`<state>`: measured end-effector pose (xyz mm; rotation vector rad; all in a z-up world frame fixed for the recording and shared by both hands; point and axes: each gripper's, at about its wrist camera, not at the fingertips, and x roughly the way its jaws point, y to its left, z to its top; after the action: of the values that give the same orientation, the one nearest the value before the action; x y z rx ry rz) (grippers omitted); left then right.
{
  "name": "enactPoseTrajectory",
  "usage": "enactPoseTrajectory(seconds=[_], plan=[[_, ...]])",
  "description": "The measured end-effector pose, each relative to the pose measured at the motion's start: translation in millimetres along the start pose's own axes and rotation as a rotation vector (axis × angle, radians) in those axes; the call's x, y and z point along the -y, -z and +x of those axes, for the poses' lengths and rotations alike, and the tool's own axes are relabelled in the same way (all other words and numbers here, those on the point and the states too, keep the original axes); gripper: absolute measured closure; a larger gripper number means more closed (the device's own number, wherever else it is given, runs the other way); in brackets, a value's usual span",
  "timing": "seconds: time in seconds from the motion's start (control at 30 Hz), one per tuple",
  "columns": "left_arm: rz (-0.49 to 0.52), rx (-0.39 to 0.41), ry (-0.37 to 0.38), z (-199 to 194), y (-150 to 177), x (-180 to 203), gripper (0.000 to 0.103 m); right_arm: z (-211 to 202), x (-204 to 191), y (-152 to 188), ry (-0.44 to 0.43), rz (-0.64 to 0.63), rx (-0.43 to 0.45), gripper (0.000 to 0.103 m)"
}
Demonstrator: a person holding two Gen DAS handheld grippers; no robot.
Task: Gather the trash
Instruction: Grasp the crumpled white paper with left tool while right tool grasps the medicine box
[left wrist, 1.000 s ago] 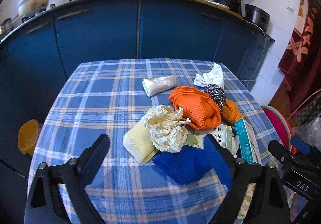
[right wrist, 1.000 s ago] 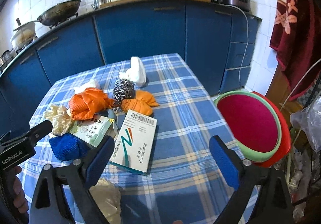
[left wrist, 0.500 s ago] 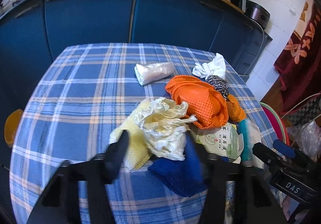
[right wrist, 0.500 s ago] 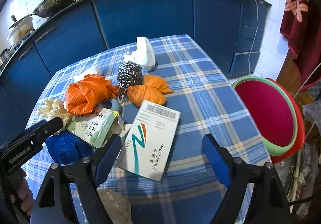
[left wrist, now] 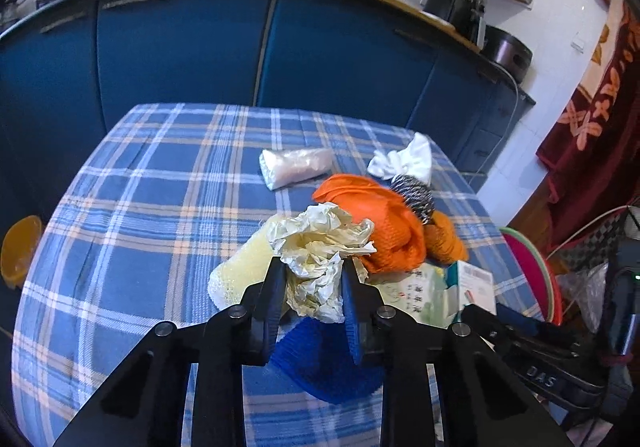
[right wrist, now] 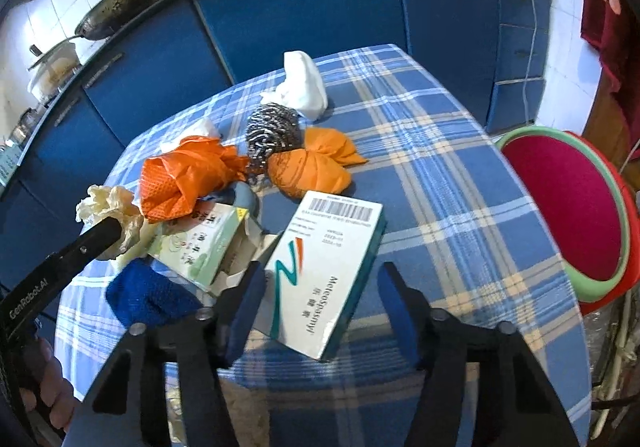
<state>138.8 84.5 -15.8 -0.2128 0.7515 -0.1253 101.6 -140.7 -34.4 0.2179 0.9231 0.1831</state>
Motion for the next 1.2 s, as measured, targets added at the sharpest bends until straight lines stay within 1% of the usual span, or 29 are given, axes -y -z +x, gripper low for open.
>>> enactPoseTrajectory(seconds=[0.03, 0.17, 0.2, 0.23, 0.3, 0.33, 0.4, 0.43, 0.47, 0.53, 0.6, 0.63, 0.67, 0.7, 0.77, 0.97, 1.2], plan=[[-0.005, 0.006, 0.001, -3, 0, 2, 0.076, 0, 0, 0, -0.015, 0.005, -0.001, 0.052], [-0.024, 0.011, 0.010, -10, 2, 4, 0.076, -4, 4, -2, -0.017, 0.016, 0.021, 0.070], [-0.030, 0.012, 0.011, -12, 3, 4, 0.076, -6, 5, -3, -0.009, 0.016, 0.028, 0.074], [-0.035, 0.012, 0.012, -13, 3, 4, 0.076, -7, 6, -4, 0.013, 0.006, 0.038, 0.082], [-0.038, 0.014, 0.011, -15, 5, 5, 0.076, -10, 10, -7, 0.054, -0.007, 0.053, 0.082], [-0.037, 0.016, 0.010, -17, 5, 6, 0.076, -12, 13, -7, 0.056, 0.004, 0.052, 0.081], [-0.036, 0.018, 0.007, -18, 5, 7, 0.076, -17, 19, -8, 0.033, 0.029, 0.045, 0.081], [-0.038, 0.019, 0.006, -19, 5, 7, 0.076, -20, 20, -7, 0.021, 0.040, 0.036, 0.074], [-0.039, 0.020, 0.006, -19, 5, 7, 0.076, -22, 20, -7, 0.005, 0.045, 0.032, 0.062], [-0.042, 0.021, 0.006, -20, 5, 7, 0.076, -24, 17, -4, -0.015, 0.034, 0.030, 0.054], [-0.043, 0.022, 0.006, -21, 6, 8, 0.076, -25, 9, -1, -0.019, 0.006, 0.018, 0.048], [-0.043, 0.023, 0.007, -22, 6, 8, 0.076, -24, 5, 0, -0.024, -0.006, 0.011, 0.043], [-0.042, 0.023, 0.008, -22, 6, 8, 0.076, -23, 1, 2, -0.029, -0.018, 0.004, 0.040], [-0.042, 0.025, 0.008, -23, 6, 8, 0.076, -22, -3, 3, -0.029, -0.031, 0.000, 0.038], [-0.043, 0.026, 0.009, -24, 6, 7, 0.076, -19, -12, 5, -0.012, -0.074, -0.011, 0.032], [-0.052, 0.030, 0.015, -25, 7, 5, 0.076, -5, -26, 10, 0.056, -0.174, -0.035, 0.031], [-0.055, 0.029, 0.021, -25, 7, 5, 0.076, -4, -9, 8, 0.133, -0.145, -0.032, 0.031]])
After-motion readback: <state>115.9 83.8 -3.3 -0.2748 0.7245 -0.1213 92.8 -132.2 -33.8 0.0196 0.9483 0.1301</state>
